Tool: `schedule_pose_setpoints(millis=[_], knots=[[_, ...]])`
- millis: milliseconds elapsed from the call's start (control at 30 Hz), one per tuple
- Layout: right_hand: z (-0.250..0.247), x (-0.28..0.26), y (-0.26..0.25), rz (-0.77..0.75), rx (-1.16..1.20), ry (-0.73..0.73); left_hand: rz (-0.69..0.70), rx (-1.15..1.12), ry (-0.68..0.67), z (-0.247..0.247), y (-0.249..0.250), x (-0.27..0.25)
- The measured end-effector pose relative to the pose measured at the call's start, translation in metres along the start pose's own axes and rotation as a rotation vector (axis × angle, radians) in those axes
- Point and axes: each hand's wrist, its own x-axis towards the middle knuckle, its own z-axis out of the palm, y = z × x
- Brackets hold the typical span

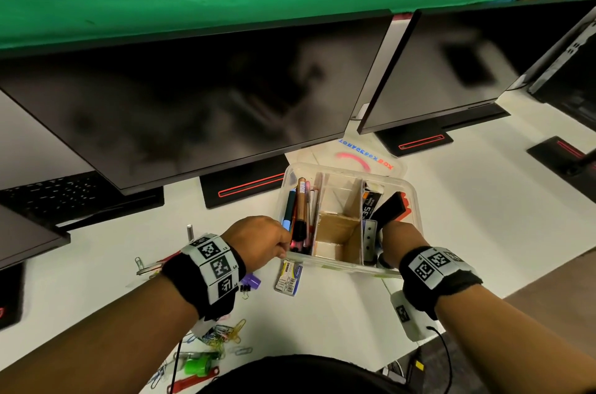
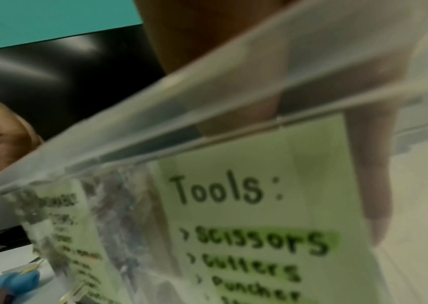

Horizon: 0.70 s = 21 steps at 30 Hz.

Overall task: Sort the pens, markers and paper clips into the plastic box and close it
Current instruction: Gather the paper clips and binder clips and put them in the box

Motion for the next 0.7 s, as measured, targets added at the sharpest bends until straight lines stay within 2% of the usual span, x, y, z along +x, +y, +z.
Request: schedule_pose_setpoints(millis=[67,133,233,267,333,400,467,533,600,700], knots=[[-0.002,0.001,0.001,0.009,0.004,-0.014,0.033,-0.029,0.041,0.002,-0.004,-0.004],[-0.003,0.002,0.002,0.015,0.004,-0.004,0.05,-0.1,0.177,0.006,-0.012,-0.011],[-0.008,-0.001,0.002,0.034,0.0,0.02,-0.091,-0.212,0.386,0.011,-0.035,-0.017],[-0.01,-0.002,0.002,0.037,-0.015,0.014,-0.147,-0.216,0.374,0.015,-0.044,-0.018],[-0.015,-0.005,0.0,0.032,-0.058,0.026,-0.207,-0.157,0.208,0.023,-0.057,-0.018],[-0.022,-0.008,-0.004,-0.012,-0.061,0.093,-0.188,-0.069,0.034,0.032,-0.059,-0.017],[-0.027,-0.012,-0.011,-0.111,-0.019,0.153,-0.144,-0.04,-0.069,0.042,-0.055,-0.015],[-0.027,-0.015,-0.02,-0.264,0.024,0.149,-0.08,0.007,-0.141,0.053,-0.049,-0.012],[-0.019,-0.018,-0.027,-0.411,0.01,0.084,-0.009,0.073,-0.185,0.063,-0.041,-0.008],[-0.001,-0.019,-0.021,-0.497,-0.036,-0.019,0.077,0.149,-0.211,0.074,-0.032,-0.004]])
